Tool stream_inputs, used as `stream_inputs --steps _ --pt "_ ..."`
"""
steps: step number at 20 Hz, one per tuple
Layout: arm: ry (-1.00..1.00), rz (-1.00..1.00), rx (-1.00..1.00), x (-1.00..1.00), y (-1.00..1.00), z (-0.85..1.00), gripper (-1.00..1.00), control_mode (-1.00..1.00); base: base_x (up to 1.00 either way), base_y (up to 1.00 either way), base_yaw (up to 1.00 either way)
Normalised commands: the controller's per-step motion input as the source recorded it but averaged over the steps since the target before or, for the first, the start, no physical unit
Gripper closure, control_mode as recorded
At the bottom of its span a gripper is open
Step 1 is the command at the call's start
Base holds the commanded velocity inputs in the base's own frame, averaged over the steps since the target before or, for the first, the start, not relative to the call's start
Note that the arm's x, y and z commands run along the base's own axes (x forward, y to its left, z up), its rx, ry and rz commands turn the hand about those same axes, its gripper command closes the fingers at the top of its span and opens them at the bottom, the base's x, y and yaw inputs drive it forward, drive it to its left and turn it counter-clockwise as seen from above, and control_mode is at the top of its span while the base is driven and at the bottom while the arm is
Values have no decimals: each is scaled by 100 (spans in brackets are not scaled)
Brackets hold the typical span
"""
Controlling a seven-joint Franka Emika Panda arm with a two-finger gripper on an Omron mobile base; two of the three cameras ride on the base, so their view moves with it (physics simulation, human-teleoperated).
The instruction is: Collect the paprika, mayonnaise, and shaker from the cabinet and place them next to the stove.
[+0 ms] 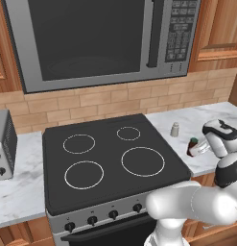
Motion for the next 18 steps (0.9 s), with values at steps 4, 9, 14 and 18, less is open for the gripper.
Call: stream_inputs --steps 4,9,14,18 --pt "0 0 -4 20 0 -6 100 -100 0 0 0" --pt "-1 0 0 21 -1 -14 100 -100 0 0 0" --pt "-3 1 0 14 -4 -29 100 -100 0 0 0" --pt "0 1 0 14 -11 -25 100 -100 0 0 0"
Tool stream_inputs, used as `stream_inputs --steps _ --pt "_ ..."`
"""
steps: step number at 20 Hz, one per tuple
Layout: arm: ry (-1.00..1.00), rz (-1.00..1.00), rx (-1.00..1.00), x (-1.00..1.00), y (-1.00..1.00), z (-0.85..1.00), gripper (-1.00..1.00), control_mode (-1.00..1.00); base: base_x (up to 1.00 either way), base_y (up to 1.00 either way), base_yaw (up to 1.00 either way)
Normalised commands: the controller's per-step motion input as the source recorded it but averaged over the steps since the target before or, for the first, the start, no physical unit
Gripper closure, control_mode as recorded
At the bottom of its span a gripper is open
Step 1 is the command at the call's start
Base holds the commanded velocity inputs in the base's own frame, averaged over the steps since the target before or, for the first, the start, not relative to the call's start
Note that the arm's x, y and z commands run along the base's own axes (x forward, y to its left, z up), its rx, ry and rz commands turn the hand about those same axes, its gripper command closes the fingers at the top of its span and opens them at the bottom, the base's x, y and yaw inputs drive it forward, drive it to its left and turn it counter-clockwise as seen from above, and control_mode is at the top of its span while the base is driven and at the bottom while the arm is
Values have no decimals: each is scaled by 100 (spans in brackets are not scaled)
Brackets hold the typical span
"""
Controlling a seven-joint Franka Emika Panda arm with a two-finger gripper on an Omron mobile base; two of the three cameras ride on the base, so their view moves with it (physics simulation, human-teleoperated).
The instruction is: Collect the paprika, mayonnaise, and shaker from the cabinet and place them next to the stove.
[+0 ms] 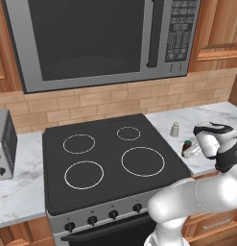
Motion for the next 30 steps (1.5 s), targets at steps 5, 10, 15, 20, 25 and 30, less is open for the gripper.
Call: stream_inputs --steps 5,10,15,20,25,30 --pt "0 2 0 11 -11 -15 100 -100 0 0 0" --pt "0 3 0 7 -11 -11 100 -100 0 0 0" --pt "0 2 0 2 -4 -16 100 -100 0 0 0" --pt "0 0 0 0 0 -22 100 -100 0 0 0" --pt "0 0 0 0 0 -22 -100 -100 0 0 0" --pt "0 0 0 -1 0 -3 -100 -100 0 0 0"
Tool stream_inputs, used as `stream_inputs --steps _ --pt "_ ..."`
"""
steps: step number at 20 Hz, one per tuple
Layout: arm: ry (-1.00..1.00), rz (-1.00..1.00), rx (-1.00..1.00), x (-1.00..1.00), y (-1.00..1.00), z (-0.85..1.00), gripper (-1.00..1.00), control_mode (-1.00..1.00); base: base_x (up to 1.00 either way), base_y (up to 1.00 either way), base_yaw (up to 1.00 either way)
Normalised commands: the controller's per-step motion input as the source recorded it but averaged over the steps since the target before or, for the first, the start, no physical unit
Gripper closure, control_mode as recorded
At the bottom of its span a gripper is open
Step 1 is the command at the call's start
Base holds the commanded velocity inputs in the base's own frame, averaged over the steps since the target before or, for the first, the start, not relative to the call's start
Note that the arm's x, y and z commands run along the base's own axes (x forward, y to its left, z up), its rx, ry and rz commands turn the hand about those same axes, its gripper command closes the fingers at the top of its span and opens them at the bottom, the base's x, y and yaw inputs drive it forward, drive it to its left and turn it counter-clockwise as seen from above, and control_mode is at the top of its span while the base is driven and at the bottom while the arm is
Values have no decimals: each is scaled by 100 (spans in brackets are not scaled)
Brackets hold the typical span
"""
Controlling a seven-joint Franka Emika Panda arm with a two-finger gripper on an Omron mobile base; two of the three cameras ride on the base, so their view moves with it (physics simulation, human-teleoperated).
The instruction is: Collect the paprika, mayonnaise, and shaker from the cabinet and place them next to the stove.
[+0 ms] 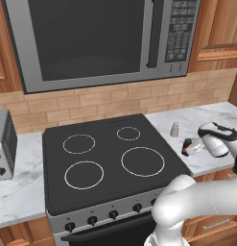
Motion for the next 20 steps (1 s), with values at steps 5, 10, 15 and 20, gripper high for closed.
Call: stream_inputs --steps 5,10,15,20 --pt "0 0 0 -8 0 0 -100 -100 0 0 0" --pt "0 0 0 -22 0 7 -100 -100 0 0 0" --pt "0 0 0 -29 0 20 -100 -100 0 0 0" --pt "-3 0 0 -28 0 34 -100 -100 0 0 0"
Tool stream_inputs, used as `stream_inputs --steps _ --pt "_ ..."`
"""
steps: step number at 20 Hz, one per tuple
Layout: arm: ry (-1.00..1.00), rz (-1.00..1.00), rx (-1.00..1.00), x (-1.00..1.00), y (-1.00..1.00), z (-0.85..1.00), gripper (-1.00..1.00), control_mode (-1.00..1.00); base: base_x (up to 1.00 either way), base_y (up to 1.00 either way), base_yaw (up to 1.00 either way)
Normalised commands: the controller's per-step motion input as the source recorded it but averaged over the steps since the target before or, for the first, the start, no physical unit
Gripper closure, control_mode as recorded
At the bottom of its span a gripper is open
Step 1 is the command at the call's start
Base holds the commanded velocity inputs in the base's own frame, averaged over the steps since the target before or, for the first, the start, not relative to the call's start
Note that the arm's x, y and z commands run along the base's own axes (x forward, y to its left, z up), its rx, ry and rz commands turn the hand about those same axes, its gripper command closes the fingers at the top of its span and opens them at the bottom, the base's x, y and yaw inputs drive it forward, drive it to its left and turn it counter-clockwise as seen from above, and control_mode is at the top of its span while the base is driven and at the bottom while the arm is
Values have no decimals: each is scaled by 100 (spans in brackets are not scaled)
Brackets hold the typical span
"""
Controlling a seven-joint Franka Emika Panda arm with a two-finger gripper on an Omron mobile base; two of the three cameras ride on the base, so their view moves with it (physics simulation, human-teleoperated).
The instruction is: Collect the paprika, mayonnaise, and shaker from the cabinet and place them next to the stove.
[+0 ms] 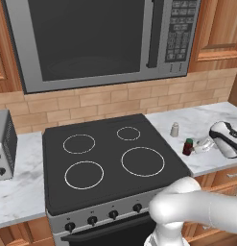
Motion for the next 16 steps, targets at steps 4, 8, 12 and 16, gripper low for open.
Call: stream_inputs --steps 4,8,12,16 --pt "-5 -1 0 -46 0 42 -100 -100 0 0 0" --pt "-2 -4 0 -61 11 54 -100 -100 0 0 0" --pt "0 -2 0 -63 38 55 -100 -100 0 0 0" --pt "0 -3 -3 -59 55 53 -100 -100 0 0 0"
